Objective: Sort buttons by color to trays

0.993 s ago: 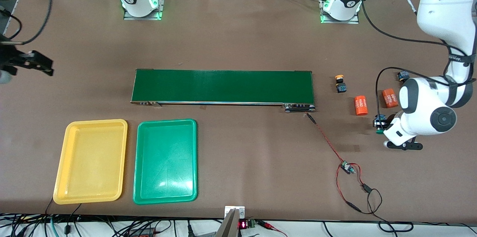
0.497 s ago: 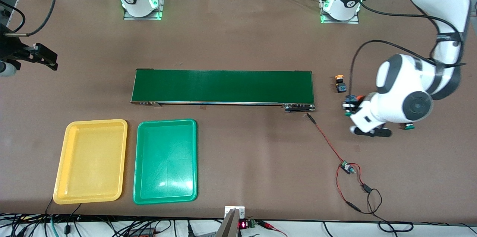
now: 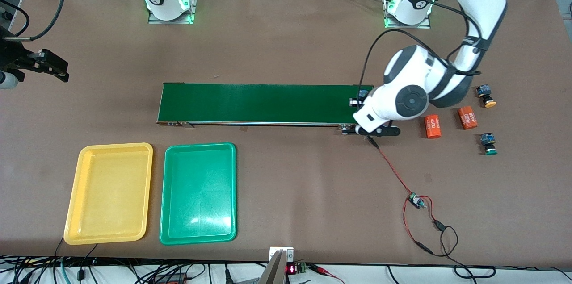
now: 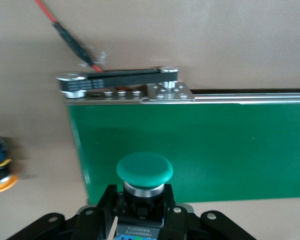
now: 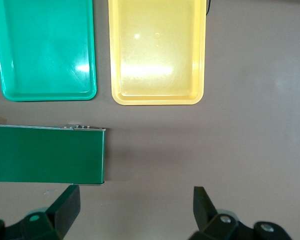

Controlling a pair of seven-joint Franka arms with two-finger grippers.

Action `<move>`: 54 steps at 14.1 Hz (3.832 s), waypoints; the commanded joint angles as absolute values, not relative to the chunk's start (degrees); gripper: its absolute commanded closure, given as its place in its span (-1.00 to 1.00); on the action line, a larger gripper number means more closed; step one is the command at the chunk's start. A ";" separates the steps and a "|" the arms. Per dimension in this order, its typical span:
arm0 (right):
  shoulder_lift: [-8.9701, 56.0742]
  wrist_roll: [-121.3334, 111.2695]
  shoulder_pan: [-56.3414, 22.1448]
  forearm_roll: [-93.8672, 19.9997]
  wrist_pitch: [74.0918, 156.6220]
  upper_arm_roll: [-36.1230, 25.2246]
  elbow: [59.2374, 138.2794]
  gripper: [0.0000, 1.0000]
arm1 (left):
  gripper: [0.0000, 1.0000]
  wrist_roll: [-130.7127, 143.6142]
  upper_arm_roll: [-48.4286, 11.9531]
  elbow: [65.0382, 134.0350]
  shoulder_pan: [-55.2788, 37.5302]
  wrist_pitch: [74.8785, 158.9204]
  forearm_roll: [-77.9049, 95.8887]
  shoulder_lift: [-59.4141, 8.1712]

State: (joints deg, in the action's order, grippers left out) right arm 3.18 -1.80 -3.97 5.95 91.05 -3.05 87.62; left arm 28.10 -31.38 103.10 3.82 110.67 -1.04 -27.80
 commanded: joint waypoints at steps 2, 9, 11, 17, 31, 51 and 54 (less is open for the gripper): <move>2.72 -1.32 -3.78 5.01 90.26 -2.81 87.54 -1.00 | 0.47 30.06 -31.64 113.37 4.22 121.19 -0.18 -24.52; 2.99 -1.23 -3.52 4.83 90.88 -2.90 87.63 -1.00 | -1.00 30.06 -31.55 111.11 5.01 118.41 -0.18 -21.19; 3.25 -1.32 -3.08 4.75 91.05 -2.90 87.63 -1.00 | -1.00 29.45 -30.94 106.29 5.54 111.40 -0.52 -20.74; 3.43 -1.23 -3.16 4.75 91.41 -2.90 87.63 -1.00 | -1.00 4.43 -30.24 103.09 16.34 107.58 -6.85 -22.32; 4.74 -1.41 -3.16 2.64 92.72 -2.90 87.54 -1.00 | -1.00 3.34 -28.48 112.14 31.64 124.27 -18.37 -32.61; 5.36 -1.32 -2.99 2.20 91.93 -2.90 87.63 -1.00 | 0.41 -36.17 -49.47 101.95 29.81 106.52 -18.37 -32.87; 5.36 -1.32 -3.08 2.28 92.11 -2.90 87.54 -1.00 | 0.41 -39.11 -49.66 103.35 24.45 107.40 -18.54 -32.78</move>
State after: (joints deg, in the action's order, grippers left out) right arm 5.59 -1.80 -3.46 3.05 92.33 -3.10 87.76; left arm -36.37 -49.16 102.40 27.17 107.30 -17.18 -32.83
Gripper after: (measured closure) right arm 0.000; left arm 0.498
